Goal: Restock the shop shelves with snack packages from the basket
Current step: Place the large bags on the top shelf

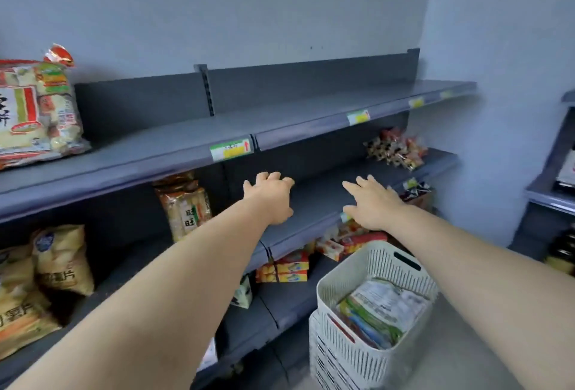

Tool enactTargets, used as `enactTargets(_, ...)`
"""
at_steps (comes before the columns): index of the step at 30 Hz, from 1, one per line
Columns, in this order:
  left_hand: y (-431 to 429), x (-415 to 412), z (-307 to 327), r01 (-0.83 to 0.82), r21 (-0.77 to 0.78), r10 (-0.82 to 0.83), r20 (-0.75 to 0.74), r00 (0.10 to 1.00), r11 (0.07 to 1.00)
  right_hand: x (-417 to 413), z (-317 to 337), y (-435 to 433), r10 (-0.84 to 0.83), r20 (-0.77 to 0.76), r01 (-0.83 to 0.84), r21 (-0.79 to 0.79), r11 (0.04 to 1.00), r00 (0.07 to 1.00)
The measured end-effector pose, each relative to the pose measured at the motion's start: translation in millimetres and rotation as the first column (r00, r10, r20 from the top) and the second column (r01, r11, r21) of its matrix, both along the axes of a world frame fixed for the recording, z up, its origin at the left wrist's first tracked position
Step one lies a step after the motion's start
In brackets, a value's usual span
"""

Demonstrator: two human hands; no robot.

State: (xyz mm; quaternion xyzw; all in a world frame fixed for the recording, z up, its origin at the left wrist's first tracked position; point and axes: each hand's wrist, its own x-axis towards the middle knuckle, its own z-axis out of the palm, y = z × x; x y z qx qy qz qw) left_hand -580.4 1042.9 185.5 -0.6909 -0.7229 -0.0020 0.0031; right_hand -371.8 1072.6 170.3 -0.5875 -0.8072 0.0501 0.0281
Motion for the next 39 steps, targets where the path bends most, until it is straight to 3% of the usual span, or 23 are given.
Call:
enactTargets(8, 12, 122, -77, 0.105, -0.224, -0.113, -0.023, 0.993, 0.969, 118, -73, -8, -0.149, 0.096, 0.163, -0.162, 0.973, 0.984)
enactTargets(13, 42, 159, -129, 0.151, -0.304, -0.128, 0.092, 0.987, 0.941, 151, -115, 18, -0.153, 0.132, 0.181, -0.24, 0.954, 0.979)
enactTargets(23, 140, 169, -245, 0.066, -0.471, 0.128, 0.368, 0.921, 0.88, 181, -201, 104, -0.107, 0.19, 0.171, -0.365, 0.915, 0.976)
enactTargets(30, 168, 165, -295, 0.013, -0.567, 0.259, 0.397, 0.881, 0.823, 186, -256, 141, -0.083, 0.23, 0.188, -0.482, 0.856, 0.97)
enactTargets(39, 170, 161, -341, -0.125, -0.692, 0.558, 0.447, 0.699, 0.711, 189, -311, 187, 0.064, 0.261, 0.119, -0.627, 0.77, 0.963)
